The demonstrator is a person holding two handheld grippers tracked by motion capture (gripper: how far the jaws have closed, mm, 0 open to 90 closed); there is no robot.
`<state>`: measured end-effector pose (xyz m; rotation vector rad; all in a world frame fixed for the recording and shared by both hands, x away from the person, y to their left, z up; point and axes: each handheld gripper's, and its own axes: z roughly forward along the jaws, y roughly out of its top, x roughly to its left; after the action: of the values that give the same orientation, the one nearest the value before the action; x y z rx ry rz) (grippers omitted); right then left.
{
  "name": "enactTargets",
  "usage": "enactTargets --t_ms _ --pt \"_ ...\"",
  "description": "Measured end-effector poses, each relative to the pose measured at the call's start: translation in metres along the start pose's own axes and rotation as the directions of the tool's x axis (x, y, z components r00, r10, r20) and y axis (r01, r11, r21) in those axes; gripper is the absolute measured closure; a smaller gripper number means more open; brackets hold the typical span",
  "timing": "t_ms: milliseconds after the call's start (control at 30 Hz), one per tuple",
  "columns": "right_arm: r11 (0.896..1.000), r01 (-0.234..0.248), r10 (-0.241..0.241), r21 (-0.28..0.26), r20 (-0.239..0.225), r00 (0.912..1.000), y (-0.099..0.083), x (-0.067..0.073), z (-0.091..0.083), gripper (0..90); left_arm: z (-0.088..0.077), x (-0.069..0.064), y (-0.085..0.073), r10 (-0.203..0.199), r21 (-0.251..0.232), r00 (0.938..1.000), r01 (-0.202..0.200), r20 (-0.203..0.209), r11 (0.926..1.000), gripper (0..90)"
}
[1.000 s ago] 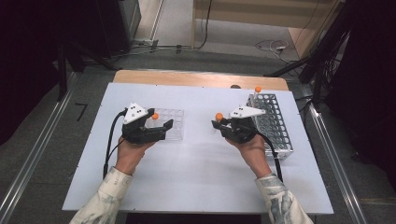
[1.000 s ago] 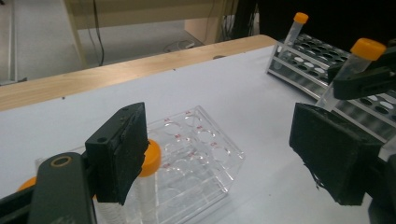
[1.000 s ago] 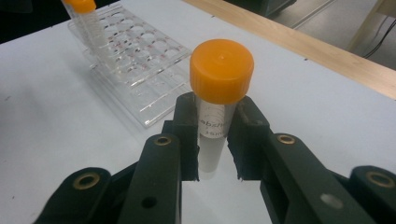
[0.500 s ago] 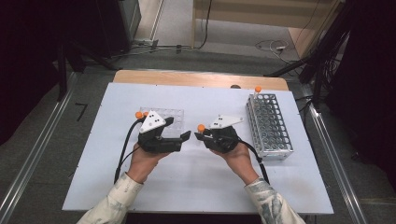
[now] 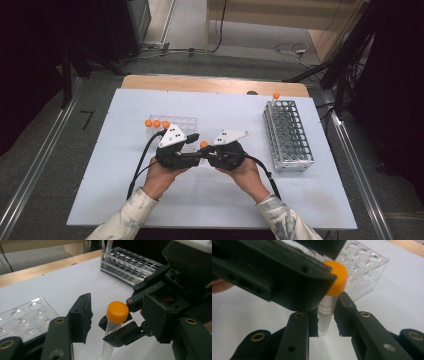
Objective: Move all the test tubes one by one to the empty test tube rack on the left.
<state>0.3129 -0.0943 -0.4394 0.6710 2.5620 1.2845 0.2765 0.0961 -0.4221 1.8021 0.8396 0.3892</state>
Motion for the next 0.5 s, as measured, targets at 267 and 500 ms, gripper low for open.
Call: enactTargets --t_ms 267,500 --pt "1.0 0.003 -0.004 -0.005 -0.01 0.9999 0.0014 0.0039 -0.0011 71.8 0.0035 -0.0007 -0.0037 0.012 0.01 0.9999 -0.012 0.005 0.9999 58.5" --pt "1.0 0.005 -0.005 -0.008 -0.018 0.9998 0.002 0.0056 -0.0013 71.8 0.0031 -0.0001 -0.004 0.011 0.011 0.9999 -0.011 0.008 0.9999 68.4"
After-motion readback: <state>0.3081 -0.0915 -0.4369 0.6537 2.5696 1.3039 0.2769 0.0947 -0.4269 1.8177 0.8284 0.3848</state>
